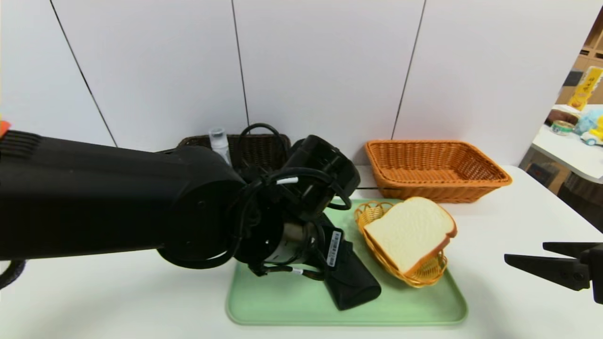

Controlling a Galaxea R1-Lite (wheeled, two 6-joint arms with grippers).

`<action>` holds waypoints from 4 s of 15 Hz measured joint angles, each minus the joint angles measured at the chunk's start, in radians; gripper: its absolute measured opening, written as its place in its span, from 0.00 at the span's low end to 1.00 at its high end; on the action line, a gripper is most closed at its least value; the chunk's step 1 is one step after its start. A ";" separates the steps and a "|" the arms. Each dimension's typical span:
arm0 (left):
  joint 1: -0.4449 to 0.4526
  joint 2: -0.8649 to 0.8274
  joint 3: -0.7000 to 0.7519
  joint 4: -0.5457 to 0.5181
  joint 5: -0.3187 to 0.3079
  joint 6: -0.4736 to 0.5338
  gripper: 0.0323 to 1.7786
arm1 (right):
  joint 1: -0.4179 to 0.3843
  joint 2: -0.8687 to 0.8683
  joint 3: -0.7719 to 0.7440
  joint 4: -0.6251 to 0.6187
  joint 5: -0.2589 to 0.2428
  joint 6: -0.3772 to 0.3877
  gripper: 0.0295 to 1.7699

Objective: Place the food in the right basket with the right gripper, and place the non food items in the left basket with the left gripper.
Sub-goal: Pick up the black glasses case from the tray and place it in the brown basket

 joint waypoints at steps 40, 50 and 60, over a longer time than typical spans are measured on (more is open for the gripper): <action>-0.058 0.346 -0.545 0.446 0.181 -0.281 0.95 | 0.000 -0.007 0.056 -0.029 0.016 0.000 0.97; -0.084 0.353 -0.540 0.457 0.305 -0.375 0.95 | 0.000 -0.012 0.058 -0.028 0.016 -0.001 0.97; -0.118 0.379 -0.546 0.439 0.360 -0.418 0.95 | 0.012 -0.011 0.051 -0.029 0.042 -0.004 0.97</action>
